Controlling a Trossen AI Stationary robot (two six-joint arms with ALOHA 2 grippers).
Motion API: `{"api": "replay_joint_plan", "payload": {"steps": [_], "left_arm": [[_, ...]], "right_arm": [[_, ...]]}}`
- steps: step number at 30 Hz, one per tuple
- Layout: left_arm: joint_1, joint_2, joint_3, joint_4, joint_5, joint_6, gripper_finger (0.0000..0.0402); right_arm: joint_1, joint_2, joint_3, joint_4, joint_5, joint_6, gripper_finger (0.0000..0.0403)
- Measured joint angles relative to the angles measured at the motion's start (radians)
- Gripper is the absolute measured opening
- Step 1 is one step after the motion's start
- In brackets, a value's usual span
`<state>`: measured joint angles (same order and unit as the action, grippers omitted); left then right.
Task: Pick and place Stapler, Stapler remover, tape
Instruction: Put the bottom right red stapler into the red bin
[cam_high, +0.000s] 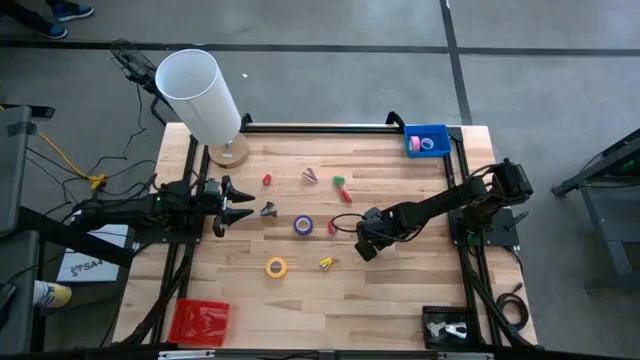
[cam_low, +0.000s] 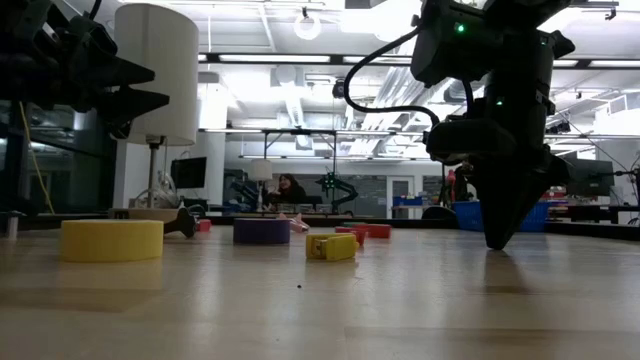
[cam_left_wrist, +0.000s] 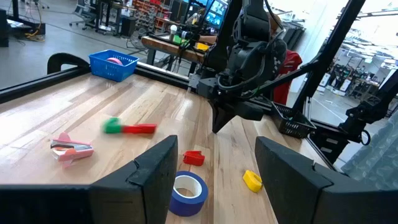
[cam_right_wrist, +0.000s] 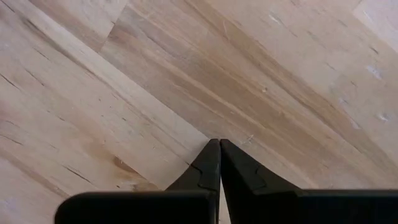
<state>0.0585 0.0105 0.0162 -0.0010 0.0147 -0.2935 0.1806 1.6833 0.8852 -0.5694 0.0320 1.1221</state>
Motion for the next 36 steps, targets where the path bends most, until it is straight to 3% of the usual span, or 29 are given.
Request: {"api": "replay_joint_plan", "payload": {"steps": [6, 12, 29, 36], "left_arm": [[0.0, 0.0, 0.0, 0.0, 0.0, 0.0, 0.0213], [0.0, 0.0, 0.0, 0.0, 0.0, 0.0, 0.0213], [0.0, 0.0, 0.0, 0.0, 0.0, 0.0, 0.0213], [0.0, 0.0, 0.0, 0.0, 0.0, 0.0, 0.0213]], "right_arm": [[-0.004, 0.0, 0.0, 0.003, 0.0, -0.014, 0.0003], [-0.05, -0.001, 0.003, 0.006, -0.03, -0.128, 0.0029], [-0.341, -0.001, 0.122, 0.108, -0.075, -0.353, 0.0219], [-0.401, 0.05, 0.121, 0.19, -0.083, -0.444, 0.0247]]}}
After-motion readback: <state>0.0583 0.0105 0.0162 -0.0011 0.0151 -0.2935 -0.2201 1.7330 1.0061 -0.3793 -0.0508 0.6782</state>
